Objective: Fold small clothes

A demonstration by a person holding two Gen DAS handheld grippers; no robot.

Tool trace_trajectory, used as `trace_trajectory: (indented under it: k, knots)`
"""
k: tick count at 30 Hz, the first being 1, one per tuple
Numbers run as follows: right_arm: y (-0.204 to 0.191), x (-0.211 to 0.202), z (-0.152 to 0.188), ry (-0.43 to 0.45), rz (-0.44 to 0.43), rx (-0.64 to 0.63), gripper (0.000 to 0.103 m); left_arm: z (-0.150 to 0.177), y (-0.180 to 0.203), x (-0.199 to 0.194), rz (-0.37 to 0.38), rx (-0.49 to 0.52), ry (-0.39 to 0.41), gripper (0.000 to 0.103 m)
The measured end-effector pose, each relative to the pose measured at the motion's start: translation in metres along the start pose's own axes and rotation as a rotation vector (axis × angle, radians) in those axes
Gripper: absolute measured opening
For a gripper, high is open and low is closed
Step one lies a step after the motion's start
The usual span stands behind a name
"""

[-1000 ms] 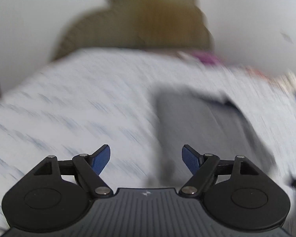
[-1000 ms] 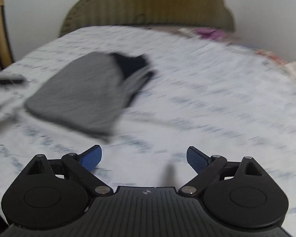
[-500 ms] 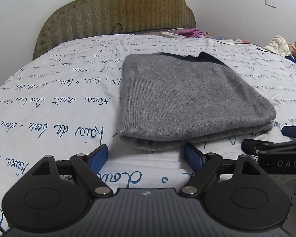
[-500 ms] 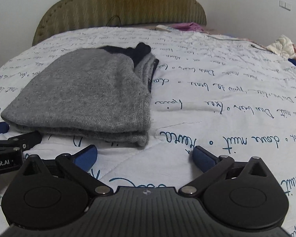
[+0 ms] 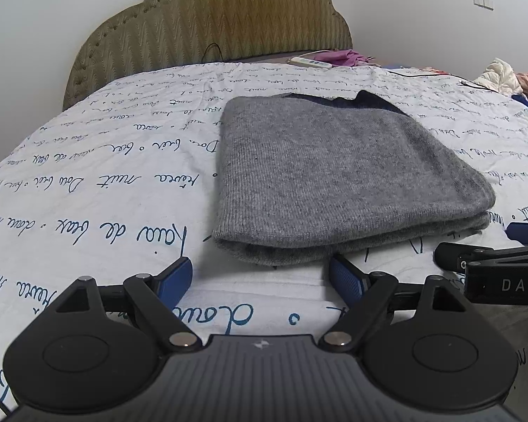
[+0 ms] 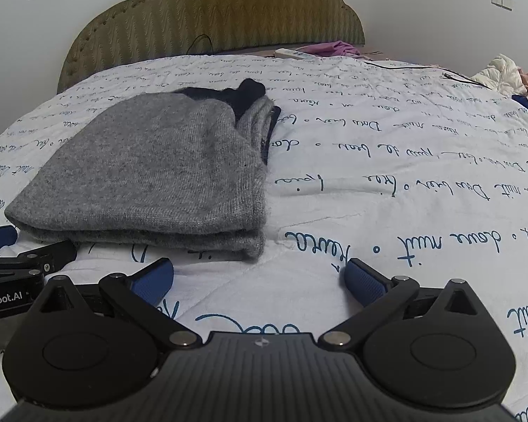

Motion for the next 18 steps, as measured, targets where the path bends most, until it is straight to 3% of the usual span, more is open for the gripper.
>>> trace_trajectory:
  k: [18]
  knots:
    - [0.0012,-0.0012,-0.0004,0.008,-0.002,0.003,0.103,-0.0001,-0.0003,0.0002,0.001,-0.001,-0.003,0.086]
Point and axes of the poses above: each gripper's, at about its wrist camera, not at the fingertips, and x roughly the way its jaws point, y to its right, z to its underside, the point moved 7 cm from there along x, roughly the way its jaws point, and after that the axes turned 4 degrees about -x, right-handed, at the moved point
